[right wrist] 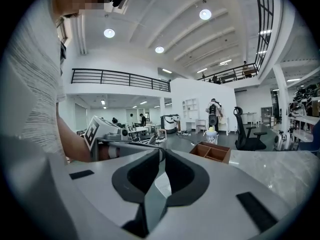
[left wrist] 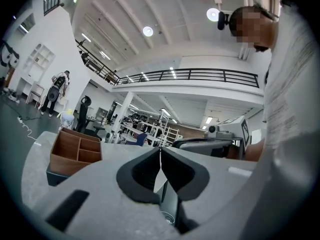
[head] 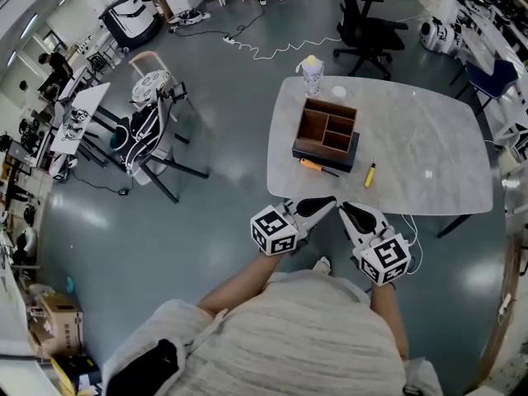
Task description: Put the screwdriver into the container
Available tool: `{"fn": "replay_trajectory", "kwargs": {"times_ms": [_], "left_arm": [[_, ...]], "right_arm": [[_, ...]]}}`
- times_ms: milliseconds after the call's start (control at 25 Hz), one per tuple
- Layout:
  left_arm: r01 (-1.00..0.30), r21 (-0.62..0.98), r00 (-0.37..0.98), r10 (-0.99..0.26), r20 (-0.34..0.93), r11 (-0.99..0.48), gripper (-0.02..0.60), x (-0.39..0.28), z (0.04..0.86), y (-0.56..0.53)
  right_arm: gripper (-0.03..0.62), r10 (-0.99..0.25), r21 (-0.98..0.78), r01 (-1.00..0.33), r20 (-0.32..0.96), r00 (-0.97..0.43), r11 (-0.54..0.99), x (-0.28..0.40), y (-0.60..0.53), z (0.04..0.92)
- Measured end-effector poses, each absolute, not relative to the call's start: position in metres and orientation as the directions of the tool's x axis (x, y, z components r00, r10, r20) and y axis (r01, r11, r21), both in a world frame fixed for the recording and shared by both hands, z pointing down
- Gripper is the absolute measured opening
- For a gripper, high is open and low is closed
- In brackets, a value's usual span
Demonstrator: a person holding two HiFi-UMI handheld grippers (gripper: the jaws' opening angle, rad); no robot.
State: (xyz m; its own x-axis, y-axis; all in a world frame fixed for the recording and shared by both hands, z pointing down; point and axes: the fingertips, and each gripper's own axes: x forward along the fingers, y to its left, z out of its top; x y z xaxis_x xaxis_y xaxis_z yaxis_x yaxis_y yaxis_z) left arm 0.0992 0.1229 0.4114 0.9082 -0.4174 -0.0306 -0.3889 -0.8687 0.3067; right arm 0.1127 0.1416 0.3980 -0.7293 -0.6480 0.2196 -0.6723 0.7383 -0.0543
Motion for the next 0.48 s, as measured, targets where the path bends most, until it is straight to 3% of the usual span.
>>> {"fn": "replay_trajectory", "kwargs": {"times_ms": [480], "left_arm": [[-0.474, 0.294, 0.872, -0.489, 0.024, -0.83, 0.02, 0.073, 0.448, 0.06]], "right_arm": [[0.014, -0.612, 0.006, -0.648, 0.339, -0.715, 0.761, 0.102, 0.075, 0.443]]}}
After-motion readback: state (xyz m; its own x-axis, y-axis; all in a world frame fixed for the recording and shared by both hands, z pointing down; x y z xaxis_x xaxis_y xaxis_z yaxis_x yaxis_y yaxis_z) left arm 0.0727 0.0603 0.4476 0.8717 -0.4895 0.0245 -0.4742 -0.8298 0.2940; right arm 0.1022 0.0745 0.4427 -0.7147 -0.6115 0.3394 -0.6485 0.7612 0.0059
